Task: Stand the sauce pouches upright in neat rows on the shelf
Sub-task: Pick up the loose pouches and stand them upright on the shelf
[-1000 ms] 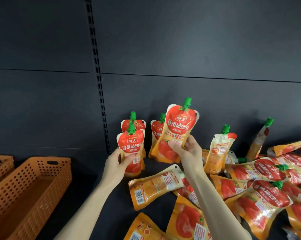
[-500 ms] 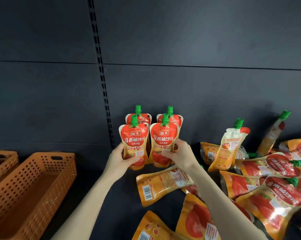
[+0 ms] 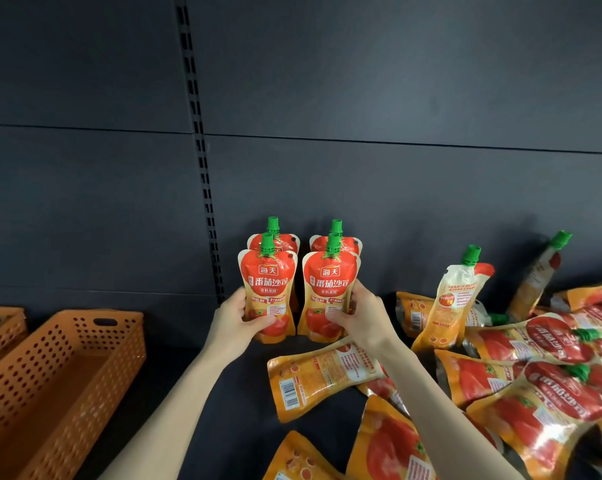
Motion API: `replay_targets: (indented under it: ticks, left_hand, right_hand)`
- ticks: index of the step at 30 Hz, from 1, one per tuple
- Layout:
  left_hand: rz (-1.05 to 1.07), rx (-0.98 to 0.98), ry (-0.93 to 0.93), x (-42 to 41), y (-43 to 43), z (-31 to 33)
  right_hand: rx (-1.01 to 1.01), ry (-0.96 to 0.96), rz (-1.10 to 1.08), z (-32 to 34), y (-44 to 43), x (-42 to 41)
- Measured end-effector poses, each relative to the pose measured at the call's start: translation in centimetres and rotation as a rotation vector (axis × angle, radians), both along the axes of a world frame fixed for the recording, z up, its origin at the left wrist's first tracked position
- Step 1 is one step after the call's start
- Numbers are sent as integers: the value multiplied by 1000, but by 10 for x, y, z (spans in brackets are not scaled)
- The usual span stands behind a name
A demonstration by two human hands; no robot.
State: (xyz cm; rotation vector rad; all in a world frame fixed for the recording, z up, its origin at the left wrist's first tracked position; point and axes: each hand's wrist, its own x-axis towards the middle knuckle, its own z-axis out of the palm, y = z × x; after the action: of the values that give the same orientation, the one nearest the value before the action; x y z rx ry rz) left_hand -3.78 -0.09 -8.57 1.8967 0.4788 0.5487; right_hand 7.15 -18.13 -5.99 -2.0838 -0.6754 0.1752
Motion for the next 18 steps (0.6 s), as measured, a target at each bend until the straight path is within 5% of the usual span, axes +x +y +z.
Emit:
replay_targets:
  ticks: [18]
  left_hand:
    - [151,181,6,-11,-9,3]
  right_hand:
    - [-3,-30,-62,-3,-6,-9]
